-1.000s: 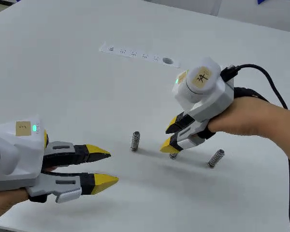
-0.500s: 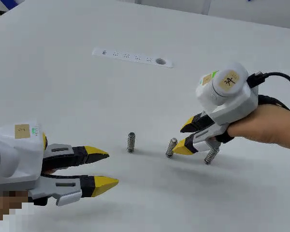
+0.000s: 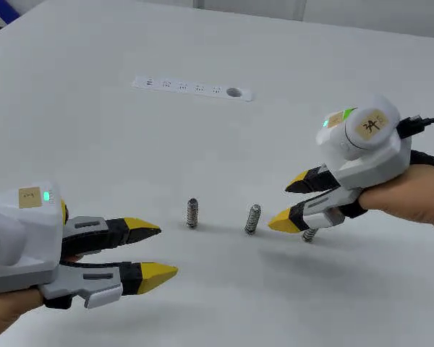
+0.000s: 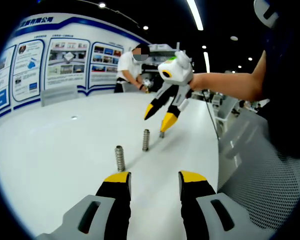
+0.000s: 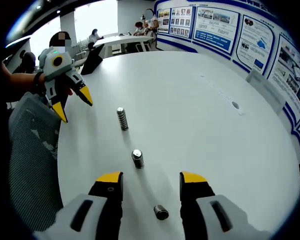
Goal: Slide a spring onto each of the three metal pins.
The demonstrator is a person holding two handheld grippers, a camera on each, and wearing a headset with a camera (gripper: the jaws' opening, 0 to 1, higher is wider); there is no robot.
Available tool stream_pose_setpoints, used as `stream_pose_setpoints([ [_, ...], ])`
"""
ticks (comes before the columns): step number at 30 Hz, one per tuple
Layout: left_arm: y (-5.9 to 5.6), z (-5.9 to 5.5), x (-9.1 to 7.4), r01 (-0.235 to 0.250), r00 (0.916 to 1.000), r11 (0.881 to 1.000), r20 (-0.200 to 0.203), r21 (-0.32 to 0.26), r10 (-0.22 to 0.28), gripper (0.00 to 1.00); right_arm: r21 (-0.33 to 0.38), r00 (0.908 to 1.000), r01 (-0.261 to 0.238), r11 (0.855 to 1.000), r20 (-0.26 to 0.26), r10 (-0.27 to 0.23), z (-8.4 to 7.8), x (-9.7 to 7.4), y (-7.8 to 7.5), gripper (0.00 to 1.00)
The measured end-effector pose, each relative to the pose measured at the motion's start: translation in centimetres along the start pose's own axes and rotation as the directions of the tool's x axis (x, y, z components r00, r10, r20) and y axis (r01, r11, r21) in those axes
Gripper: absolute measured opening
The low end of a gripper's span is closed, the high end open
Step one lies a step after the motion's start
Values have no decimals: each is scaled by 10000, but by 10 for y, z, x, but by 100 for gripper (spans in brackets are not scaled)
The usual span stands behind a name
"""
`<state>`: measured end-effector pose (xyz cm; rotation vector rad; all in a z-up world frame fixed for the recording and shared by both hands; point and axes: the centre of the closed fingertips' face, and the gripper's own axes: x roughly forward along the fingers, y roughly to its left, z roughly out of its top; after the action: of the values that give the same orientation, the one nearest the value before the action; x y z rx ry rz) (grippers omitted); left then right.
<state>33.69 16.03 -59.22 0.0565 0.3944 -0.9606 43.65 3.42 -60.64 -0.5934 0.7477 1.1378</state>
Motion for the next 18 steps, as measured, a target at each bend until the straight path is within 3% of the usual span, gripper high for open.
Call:
stream_pose_setpoints([
  [9, 1, 1, 0, -159, 9999, 9998, 37, -106, 159, 42, 498, 9962, 466, 9977, 712, -500, -7, -11, -5, 53],
  [18, 4, 2, 1, -211, 9998, 9996, 36, -192, 211, 44, 909, 9917, 732, 9932, 986, -821, -24, -20, -6, 56],
])
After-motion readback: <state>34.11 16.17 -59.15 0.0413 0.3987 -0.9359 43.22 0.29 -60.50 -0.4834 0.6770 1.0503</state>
